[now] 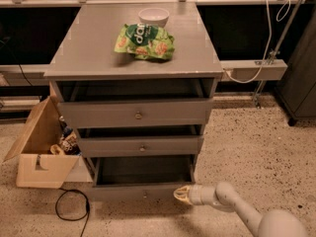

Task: Close bottom drawer

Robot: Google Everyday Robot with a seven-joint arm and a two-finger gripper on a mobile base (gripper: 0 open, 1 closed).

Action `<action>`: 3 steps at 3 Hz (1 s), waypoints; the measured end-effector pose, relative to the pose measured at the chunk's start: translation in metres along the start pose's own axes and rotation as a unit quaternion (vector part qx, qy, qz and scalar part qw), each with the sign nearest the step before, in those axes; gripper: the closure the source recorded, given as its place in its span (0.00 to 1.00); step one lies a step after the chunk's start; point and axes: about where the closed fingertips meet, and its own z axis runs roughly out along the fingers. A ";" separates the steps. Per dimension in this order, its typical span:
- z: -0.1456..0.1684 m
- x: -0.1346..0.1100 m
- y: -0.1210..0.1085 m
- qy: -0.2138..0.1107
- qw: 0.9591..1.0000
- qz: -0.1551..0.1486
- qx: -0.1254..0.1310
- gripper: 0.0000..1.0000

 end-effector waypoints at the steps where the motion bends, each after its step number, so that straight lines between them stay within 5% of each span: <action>1: 0.004 -0.003 -0.006 -0.011 1.000 -0.003 0.009 1.00; 3: 0.010 -0.008 -0.032 -0.028 0.999 -0.008 0.043 1.00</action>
Offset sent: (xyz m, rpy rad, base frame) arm 0.1841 -0.0159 0.0488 0.2005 -0.3715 -0.3008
